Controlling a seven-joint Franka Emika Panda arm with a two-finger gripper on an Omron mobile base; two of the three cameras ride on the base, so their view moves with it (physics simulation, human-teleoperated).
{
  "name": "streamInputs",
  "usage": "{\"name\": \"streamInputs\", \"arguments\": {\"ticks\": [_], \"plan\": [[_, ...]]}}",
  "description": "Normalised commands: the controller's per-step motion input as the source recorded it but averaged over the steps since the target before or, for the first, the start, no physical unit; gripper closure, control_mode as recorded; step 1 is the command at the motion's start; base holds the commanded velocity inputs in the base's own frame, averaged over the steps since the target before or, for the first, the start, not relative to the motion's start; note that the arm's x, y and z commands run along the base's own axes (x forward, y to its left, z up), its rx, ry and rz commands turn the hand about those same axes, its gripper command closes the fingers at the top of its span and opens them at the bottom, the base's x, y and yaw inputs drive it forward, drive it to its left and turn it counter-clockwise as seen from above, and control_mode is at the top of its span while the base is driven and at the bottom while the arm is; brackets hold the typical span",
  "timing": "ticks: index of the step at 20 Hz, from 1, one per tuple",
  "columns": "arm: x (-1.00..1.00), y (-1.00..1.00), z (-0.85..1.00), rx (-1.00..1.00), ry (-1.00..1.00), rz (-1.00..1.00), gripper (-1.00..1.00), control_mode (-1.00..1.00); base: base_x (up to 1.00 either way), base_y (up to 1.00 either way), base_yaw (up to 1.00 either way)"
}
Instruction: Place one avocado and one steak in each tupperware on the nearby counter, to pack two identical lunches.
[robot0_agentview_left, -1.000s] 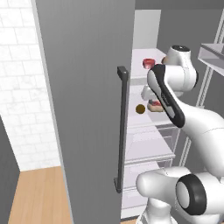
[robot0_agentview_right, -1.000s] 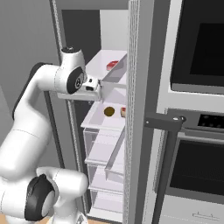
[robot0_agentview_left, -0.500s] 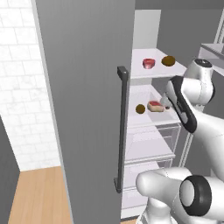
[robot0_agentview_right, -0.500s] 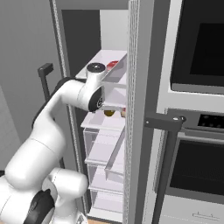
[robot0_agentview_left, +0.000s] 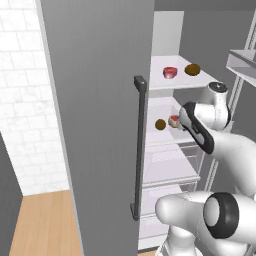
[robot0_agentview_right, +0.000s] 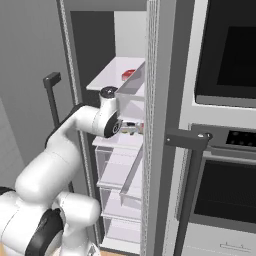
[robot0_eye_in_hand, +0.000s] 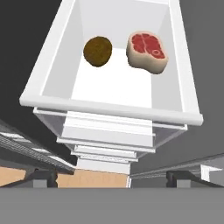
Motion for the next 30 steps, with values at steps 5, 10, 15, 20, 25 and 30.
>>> {"name": "streamInputs", "arguments": {"ticks": [5, 10, 15, 20, 25, 30], "plan": [[0.92, -0.19, -0.03, 0.0, 0.02, -0.02, -1.0, -1.0, 0.0, 0.0, 0.0], [0.67, -0.39, -0.26, 0.0, 0.04, 0.0, -1.0, -1.0, 0.0, 0.0, 0.0], [0.32, -0.16, -0.21, 0.0, 0.08, 0.0, -1.0, -1.0, 0.0, 0.0, 0.0], [0.33, -0.25, -0.14, 0.0, 0.04, 0.05, -1.0, -1.0, 0.0, 0.0, 0.0], [0.28, -0.11, -0.25, 0.0, 0.04, 0.07, -1.0, -1.0, 0.0, 0.0, 0.0], [0.42, -0.08, -0.27, -0.01, 0.02, 0.11, -1.0, -1.0, 0.0, 0.0, 0.0]]}}
